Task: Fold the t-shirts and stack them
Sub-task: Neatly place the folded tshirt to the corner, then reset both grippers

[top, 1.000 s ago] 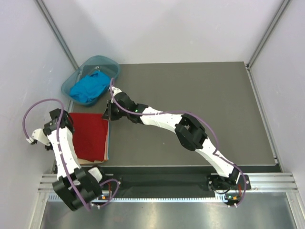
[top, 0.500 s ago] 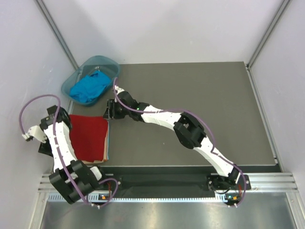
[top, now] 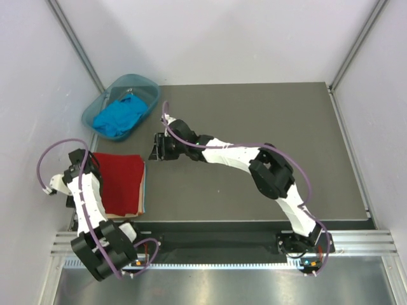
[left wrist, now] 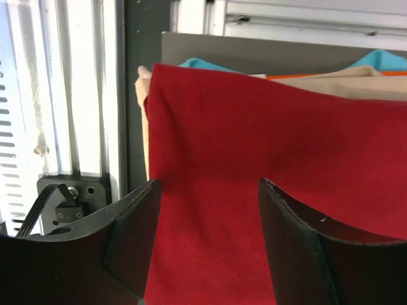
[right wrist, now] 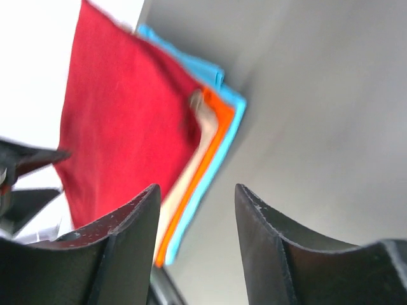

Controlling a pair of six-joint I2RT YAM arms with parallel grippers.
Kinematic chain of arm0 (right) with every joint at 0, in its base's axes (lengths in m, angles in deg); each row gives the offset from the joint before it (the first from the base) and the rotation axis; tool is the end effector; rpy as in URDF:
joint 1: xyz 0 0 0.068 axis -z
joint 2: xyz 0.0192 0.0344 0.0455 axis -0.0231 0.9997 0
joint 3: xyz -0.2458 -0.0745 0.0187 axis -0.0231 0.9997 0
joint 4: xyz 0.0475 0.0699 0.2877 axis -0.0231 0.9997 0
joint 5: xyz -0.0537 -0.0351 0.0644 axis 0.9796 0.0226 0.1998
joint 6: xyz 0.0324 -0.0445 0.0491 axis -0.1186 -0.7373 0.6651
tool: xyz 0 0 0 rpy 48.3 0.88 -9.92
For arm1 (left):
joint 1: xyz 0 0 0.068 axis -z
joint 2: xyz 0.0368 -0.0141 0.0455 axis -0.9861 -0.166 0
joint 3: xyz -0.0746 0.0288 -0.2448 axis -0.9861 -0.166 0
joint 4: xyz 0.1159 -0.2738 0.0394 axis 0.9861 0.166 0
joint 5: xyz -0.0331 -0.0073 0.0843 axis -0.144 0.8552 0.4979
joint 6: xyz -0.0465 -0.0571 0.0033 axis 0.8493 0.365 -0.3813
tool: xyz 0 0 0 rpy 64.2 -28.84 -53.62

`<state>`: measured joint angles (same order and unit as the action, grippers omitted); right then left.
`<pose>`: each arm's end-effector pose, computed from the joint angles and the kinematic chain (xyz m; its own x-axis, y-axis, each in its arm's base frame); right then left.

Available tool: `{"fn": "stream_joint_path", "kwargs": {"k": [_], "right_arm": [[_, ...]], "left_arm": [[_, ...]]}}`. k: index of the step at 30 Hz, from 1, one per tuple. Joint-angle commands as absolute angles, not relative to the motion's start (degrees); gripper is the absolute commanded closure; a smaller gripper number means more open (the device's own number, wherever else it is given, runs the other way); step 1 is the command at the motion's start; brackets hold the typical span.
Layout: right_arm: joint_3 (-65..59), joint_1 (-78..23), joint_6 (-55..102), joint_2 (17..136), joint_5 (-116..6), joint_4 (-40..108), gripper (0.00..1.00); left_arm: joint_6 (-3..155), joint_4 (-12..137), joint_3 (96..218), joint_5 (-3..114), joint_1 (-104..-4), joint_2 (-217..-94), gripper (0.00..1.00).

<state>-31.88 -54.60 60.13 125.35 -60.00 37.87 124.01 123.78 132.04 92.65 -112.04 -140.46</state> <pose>0.3130 0.4872 0.1714 -0.8315 -0.0324 -0.5546 -0.4730 0.5648 0.6762 0.1777 0.1442 0.2031 0.1014 -0.8289 -0.5502 -0.9946 -0.0966 -0.0378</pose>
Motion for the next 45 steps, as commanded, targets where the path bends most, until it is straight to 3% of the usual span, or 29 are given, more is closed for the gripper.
{"fn": "stream_joint_path", "kwargs": {"k": [1,8,11,12,14,16,27,33,38,45], "right_arm": [[-26.7,-53.7,57.2,116.1,-61.5,34.8,0.49],[-16.6,-49.6,55.6,102.8,-60.8,36.4,0.44],[-13.3,-48.2,53.3,96.4,-58.9,40.7,0.24],[-11.9,-47.7,52.7,94.5,-58.2,42.5,0.01],[-7.0,-45.8,51.3,88.0,-55.5,44.5,0.00],[-3.3,-44.0,50.6,83.3,-54.1,45.9,0.00],[14.7,-31.5,44.9,52.3,-40.3,61.9,0.00],[17.0,-30.7,47.8,40.1,-31.5,70.5,0.00],[16.8,-30.7,49.6,32.8,-28.8,74.6,0.00],[15.5,-30.7,50.7,31.8,-28.9,76.7,0.00]], "left_arm": [[126.0,121.8,133.0,96.2,-112.4,-141.3,0.33],[127.2,130.3,148.0,99.1,-110.8,-147.4,0.34],[118.8,122.9,154.0,93.6,-104.9,-147.4,0.30],[116.0,120.4,154.7,90.4,-103.2,-147.2,0.25],[111.3,116.0,156.4,84.0,-97.4,-147.2,0.15],[111.3,113.5,157.9,84.1,-87.9,-147.9,0.13],[99.1,93.4,157.5,76.0,-46.4,-153.4,0.14],[94.7,82.2,149.0,65.3,-36.4,-150.8,0.14],[94.3,77.4,143.8,58.7,-35.4,-146.8,0.13],[93.8,76.6,141.7,61.7,-35.3,-142.0,0.03]]}}
